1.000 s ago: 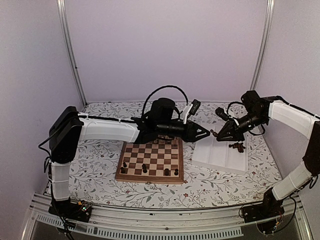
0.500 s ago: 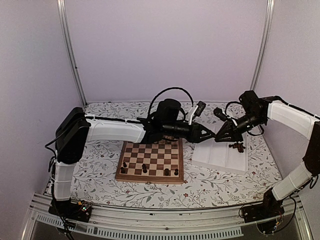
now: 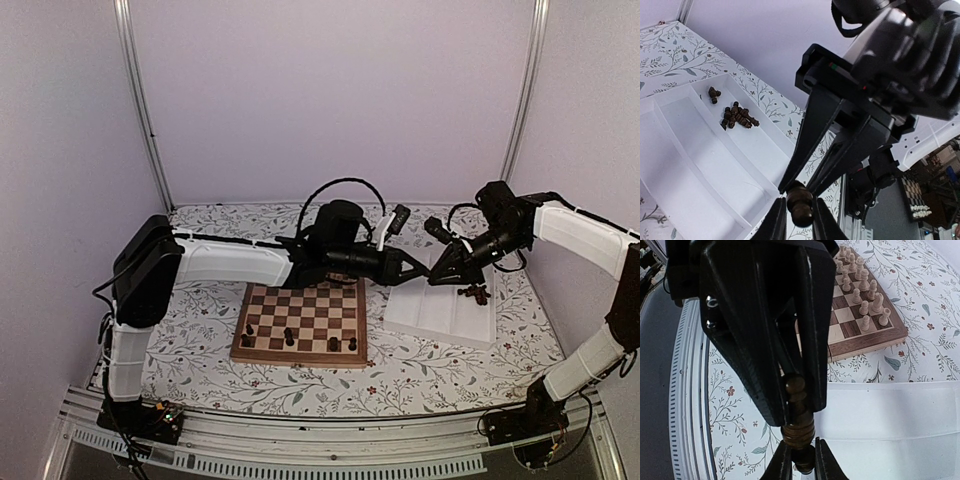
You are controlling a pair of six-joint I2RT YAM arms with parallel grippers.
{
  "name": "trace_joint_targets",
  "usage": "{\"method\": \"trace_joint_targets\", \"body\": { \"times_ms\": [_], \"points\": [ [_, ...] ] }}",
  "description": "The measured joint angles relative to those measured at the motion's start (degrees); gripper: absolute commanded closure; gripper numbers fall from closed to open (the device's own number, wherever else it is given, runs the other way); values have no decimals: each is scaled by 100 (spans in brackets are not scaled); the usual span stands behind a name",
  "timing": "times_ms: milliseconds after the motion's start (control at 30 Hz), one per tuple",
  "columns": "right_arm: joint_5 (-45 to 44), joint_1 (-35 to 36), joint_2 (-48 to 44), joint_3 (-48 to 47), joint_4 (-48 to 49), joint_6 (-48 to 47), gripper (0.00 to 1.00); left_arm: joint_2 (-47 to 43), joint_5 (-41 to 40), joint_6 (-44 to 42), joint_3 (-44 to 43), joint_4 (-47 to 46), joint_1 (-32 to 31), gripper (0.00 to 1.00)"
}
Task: Set up the chess pieces on the board
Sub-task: Pick up the chess piece from the storage box, then place the chess piece on the chessboard.
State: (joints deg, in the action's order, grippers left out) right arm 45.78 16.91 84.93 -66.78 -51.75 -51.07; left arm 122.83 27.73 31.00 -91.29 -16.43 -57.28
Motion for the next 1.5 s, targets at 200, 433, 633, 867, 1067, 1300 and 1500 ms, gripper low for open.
{"method": "trace_joint_targets", "body": {
  "times_ms": [200,433,633,867,1067,1300,1500],
  "points": [
    [-28,4,0,33,33,22,86,0,13,48,37,-94,2,93],
    [-17,31,0,267,249,85,86,-111,13,-61,358,-107,2,96],
    [46,35,66,544,651,247,86,-944,-361,-739,901,866,4,95],
    [114,35,166,688,1075,426,86,-2253,-1497,-1711,1475,2859,4,93],
    [111,35,188,737,1224,503,86,-2815,-2691,-2017,2225,4404,109,93],
    [114,35,221,761,1276,522,86,-3467,-3064,-2044,2946,5252,697,93],
    [114,35,221,789,1285,525,86,-3567,-3062,-2116,3106,5414,986,93]
  ]
}}
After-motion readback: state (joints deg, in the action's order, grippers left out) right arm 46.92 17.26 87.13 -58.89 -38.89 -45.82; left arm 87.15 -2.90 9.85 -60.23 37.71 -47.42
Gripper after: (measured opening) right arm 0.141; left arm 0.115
